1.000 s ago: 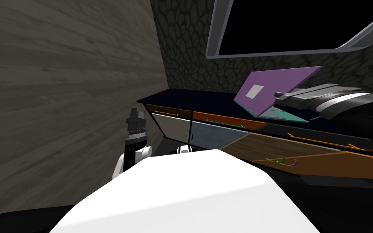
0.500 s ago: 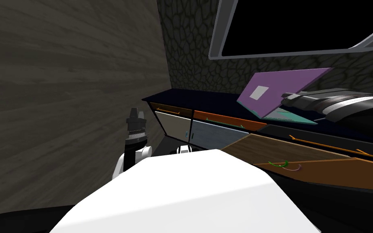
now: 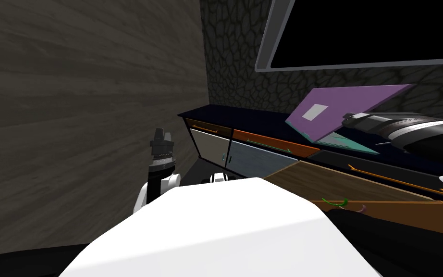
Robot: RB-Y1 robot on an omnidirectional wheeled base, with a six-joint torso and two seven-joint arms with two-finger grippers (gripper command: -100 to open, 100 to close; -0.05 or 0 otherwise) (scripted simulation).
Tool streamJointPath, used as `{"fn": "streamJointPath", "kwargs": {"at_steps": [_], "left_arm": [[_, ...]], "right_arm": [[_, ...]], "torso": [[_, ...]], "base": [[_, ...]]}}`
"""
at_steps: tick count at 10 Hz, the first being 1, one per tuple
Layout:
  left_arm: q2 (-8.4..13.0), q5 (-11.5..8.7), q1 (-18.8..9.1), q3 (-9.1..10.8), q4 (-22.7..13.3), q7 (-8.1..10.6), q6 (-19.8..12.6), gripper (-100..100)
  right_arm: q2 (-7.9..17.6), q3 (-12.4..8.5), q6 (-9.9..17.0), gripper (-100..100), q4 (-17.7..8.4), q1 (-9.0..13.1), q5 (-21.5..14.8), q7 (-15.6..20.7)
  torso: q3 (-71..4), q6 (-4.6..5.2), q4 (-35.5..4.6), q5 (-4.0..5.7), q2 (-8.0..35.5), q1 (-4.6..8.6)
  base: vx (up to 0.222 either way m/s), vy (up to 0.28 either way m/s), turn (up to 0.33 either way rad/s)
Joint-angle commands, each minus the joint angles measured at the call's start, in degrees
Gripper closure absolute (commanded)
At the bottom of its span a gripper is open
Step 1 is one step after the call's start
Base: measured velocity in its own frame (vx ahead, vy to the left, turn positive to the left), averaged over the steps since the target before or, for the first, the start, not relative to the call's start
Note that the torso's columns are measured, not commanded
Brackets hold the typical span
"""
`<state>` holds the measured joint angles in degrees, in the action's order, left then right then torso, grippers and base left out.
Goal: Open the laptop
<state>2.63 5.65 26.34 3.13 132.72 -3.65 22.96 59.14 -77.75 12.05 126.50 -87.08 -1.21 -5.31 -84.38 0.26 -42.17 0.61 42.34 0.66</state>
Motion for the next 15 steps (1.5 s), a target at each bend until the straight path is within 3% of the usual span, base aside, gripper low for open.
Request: {"fn": "streamJointPath", "kwargs": {"at_steps": [1,3,4,5,6,7,9,10,11,12,13,14,15], "left_arm": [[0.00,0.00,0.01,0.00,0.00,0.00,0.00,0],[0.00,0.00,0.01,0.00,0.00,0.00,0.00,0],[0.00,0.00,0.01,0.00,0.00,0.00,0.00,0],[0.00,0.00,0.01,0.01,0.00,0.00,0.00,0],[0.00,0.00,0.03,0.01,0.01,0.00,0.00,0],[0.00,0.00,0.03,0.01,0.01,0.00,0.01,0],[0.00,0.00,0.02,0.01,0.01,0.00,0.00,0],[0.00,0.00,0.01,0.01,0.00,0.00,0.00,0],[0.00,0.00,0.03,0.01,0.01,0.00,0.00,0],[0.00,0.00,0.03,0.01,0.00,0.00,0.00,0],[0.00,0.00,0.04,0.01,0.01,0.00,0.01,0],[0.00,0.00,0.03,0.01,0.00,0.00,0.00,0],[0.00,0.00,0.04,0.01,0.01,0.00,0.01,0]], "right_arm": [[-0.35,2.78,-0.27,100,-1.61,1.74,1.11,-1.10],[-0.46,3.97,-0.28,100,-2.48,2.83,1.85,-1.78],[-0.11,2.62,-0.63,100,-2.37,2.61,1.49,-1.46],[1.86,4.77,-3.56,100,-5.31,4.21,4.39,-0.61],[1.86,4.77,-4.44,100,-5.65,4.21,4.39,-0.61],[3.79,6.59,-6.54,100,-7.92,5.61,6.82,0.35],[3.79,7.06,-8.17,100,-8.86,5.61,7.25,0.35],[5.72,9.15,-10.60,100,-11.62,7.00,9.83,1.31],[5.72,9.35,-11.91,100,-12.07,7.00,10.11,1.31],[7.66,11.58,-14.01,100,-14.91,8.40,12.22,2.28],[7.66,11.63,-15.65,100,-15.27,8.40,12.97,2.28],[9.59,12.94,-17.17,100,-17.64,9.79,15.33,3.24],[9.59,13.81,-18.87,100,-18.48,9.79,15.83,3.24]], "torso": [[0.04,0.06,0.02,0.06,-0.01,-0.04],[-0.02,0.03,0.04,0.12,-0.07,0.16],[-0.03,0.01,0.08,0.21,-0.08,0.30],[-0.09,-0.03,0.05,0.10,-0.15,0.21],[-0.15,0.15,0.11,0.17,-0.30,0.18],[-0.10,0.06,0.14,0.24,-0.24,0.21],[-0.18,-0.22,0.26,0.31,-0.33,0.30],[-0.19,-0.38,0.28,0.31,-0.32,0.34],[-0.26,-0.11,0.32,0.42,-0.50,0.43],[-0.25,-0.11,0.31,0.40,-0.46,0.42],[-0.26,-0.06,0.33,0.41,-0.50,0.39],[-0.25,-0.24,0.33,0.36,-0.44,0.34],[-0.23,-0.09,0.31,0.36,-0.43,0.30]], "base": [[-0.041,-0.001,0.080],[-0.034,0.002,0.071],[-0.017,0.005,0.040],[0.060,0.025,-0.235],[0.087,0.036,-0.198],[0.122,0.052,-0.317],[0.065,0.019,-0.067],[0.054,0.011,-0.246],[0.071,0.031,-0.157],[0.101,0.040,-0.267],[0.087,0.037,-0.167],[0.091,0.043,-0.294],[0.079,0.046,-0.145]]}}
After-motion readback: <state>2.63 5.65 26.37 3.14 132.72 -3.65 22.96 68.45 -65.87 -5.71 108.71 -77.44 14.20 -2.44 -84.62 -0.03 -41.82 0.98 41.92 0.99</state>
